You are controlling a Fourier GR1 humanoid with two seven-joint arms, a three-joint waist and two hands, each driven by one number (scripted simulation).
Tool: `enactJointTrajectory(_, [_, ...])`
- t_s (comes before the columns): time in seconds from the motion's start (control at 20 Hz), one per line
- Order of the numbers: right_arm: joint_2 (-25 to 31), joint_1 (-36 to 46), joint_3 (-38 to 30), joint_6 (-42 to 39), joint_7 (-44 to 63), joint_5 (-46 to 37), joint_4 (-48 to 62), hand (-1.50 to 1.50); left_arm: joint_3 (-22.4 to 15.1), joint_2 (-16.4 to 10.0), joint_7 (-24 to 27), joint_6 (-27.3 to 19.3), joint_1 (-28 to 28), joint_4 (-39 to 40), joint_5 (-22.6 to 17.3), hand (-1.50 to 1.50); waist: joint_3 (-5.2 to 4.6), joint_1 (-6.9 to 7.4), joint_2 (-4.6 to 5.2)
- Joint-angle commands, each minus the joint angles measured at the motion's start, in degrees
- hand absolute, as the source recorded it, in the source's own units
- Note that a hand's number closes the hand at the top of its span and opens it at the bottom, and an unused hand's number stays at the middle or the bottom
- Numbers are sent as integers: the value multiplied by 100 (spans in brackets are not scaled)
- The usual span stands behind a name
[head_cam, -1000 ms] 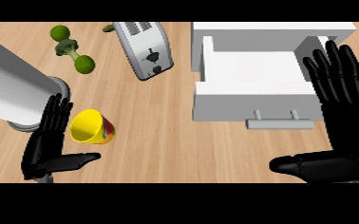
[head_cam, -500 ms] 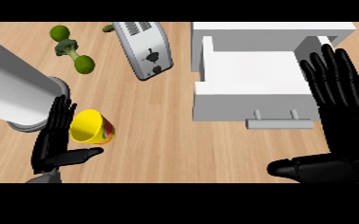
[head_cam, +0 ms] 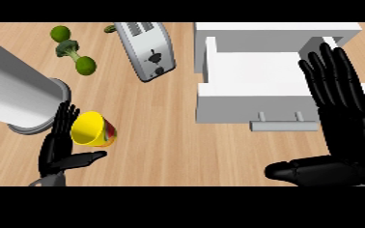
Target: Pick up the cup, place it into the drawer and close the drawer
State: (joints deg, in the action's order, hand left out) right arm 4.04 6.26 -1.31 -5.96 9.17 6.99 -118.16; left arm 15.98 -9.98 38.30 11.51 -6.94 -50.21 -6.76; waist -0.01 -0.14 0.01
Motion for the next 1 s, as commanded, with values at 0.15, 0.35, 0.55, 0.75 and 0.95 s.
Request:
enactJointTrajectory(0.15, [110, -131, -267, -158, -3, 312, -184, -150, -43, -89, 970, 167, -517, 1491, 202, -150, -2, -16, 4])
enactJointTrajectory(0.35, [59, -104, -142, -162, -33, 190, -68, -150, -150, -84, 633, 188, -478, 971, 19, -150, 1, 6, -2])
enactJointTrajectory(0.55, [-55, -5, 60, 108, 376, 40, -446, -150, -34, -101, 1345, 396, -534, 1755, 21, -150, -3, -8, 2])
enactJointTrajectory(0.75, [142, -364, -211, -329, -64, 305, -291, -150, -16, -161, 1258, 574, -863, 2127, -88, -150, -1, -16, 3])
enactJointTrajectory(0.95, [167, 207, -212, 8, 699, 326, -436, -150, 96, -327, 1330, 775, -1262, 2696, -173, -150, -5, -26, 8])
